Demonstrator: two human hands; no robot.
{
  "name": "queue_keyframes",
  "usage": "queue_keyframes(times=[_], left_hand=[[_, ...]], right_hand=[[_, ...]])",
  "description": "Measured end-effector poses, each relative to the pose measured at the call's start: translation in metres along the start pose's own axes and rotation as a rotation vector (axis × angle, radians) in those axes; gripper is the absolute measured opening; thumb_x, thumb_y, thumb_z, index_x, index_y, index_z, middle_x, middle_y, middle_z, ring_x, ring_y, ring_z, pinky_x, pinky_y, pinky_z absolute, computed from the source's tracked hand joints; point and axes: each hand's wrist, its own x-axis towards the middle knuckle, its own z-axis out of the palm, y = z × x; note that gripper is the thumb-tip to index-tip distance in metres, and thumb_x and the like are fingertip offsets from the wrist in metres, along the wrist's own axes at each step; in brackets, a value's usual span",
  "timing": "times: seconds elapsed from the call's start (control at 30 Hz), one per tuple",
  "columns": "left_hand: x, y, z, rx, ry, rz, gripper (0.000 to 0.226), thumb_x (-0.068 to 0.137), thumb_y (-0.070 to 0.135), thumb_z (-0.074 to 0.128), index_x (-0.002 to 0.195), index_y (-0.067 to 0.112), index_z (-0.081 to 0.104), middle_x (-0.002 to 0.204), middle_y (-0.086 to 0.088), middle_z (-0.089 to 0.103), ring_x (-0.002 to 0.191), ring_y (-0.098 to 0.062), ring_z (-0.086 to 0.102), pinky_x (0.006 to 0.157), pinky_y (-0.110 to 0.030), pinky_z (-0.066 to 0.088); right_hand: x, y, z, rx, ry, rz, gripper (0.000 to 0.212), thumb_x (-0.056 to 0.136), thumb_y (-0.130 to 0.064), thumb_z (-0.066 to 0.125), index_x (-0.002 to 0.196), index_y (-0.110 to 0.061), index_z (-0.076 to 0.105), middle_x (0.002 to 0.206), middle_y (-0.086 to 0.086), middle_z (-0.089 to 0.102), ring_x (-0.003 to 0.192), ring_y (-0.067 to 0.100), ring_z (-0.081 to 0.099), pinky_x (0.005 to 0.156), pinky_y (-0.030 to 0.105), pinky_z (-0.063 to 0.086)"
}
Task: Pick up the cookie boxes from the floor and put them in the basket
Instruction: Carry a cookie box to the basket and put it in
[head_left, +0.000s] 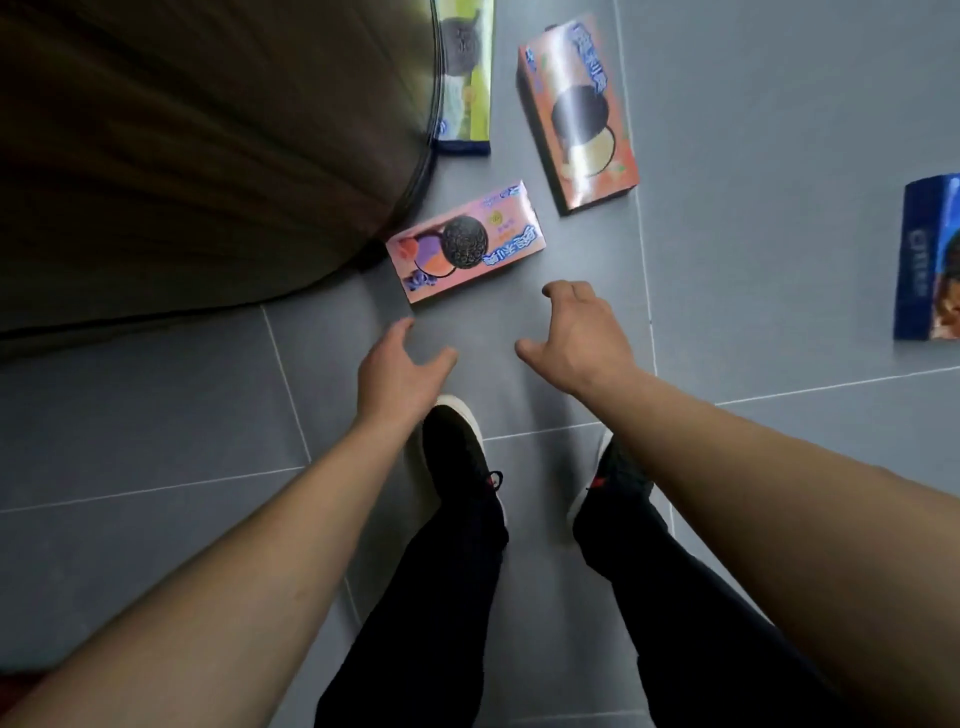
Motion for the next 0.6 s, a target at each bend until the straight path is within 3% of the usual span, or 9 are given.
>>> queue_keyframes(times=[0.17, 0.3, 0.37, 0.47, 0.6], left_hand=[[0.094, -0.024, 0.036, -0.061, 0.069, -0.027, 0.069, 0.081, 0.038, 0.072, 0.137, 0.010, 0.045, 0.136, -0.009, 0.055, 0.124, -0.026, 0.052, 0.102, -0.032, 0.040], [0.156, -0.031, 0.056, -0.278, 0.076, -0.119, 0.065, 0.062, 0.056, 0.063, 0.110, 0.012, 0.059, 0.105, -0.004, 0.069, 0.100, -0.025, 0.064, 0.087, -0.037, 0.052], [0.177, -0.037, 0.069, -0.419, 0.056, -0.161, 0.057, 0.057, 0.055, 0.062, 0.101, 0.018, 0.063, 0.098, 0.001, 0.071, 0.094, -0.019, 0.066, 0.084, -0.036, 0.052], [0.175, -0.031, 0.077, -0.515, 0.086, -0.145, 0.039, 0.062, 0.045, 0.065, 0.092, 0.020, 0.060, 0.091, 0.002, 0.069, 0.080, -0.014, 0.062, 0.074, -0.032, 0.049], [0.152, -0.023, 0.077, -0.683, 0.078, -0.188, 0.033, 0.073, 0.040, 0.070, 0.092, 0.024, 0.048, 0.096, -0.002, 0.067, 0.082, -0.018, 0.065, 0.072, -0.032, 0.048]], right_hand=[[0.096, 0.016, 0.048, 0.143, 0.130, 0.040, 0.074, 0.081, -0.033, 0.068, 0.143, -0.010, 0.035, 0.140, 0.014, 0.042, 0.125, 0.035, 0.046, 0.101, 0.038, 0.040], [0.154, 0.019, 0.062, 0.308, 0.220, 0.097, 0.077, 0.082, -0.035, 0.067, 0.145, -0.008, 0.032, 0.144, 0.014, 0.040, 0.129, 0.032, 0.044, 0.104, 0.034, 0.036], [0.174, 0.021, 0.071, 0.360, 0.189, 0.107, 0.068, 0.082, -0.036, 0.066, 0.139, -0.010, 0.040, 0.140, 0.012, 0.046, 0.128, 0.027, 0.045, 0.099, 0.028, 0.037], [0.182, 0.023, 0.080, 0.442, 0.214, 0.117, 0.050, 0.080, -0.033, 0.067, 0.124, -0.014, 0.053, 0.124, 0.005, 0.057, 0.120, 0.020, 0.051, 0.084, 0.021, 0.037], [0.155, 0.035, 0.078, 0.508, 0.261, 0.153, 0.049, 0.080, -0.033, 0.067, 0.123, -0.014, 0.052, 0.120, 0.002, 0.060, 0.114, 0.020, 0.055, 0.085, 0.025, 0.042]])
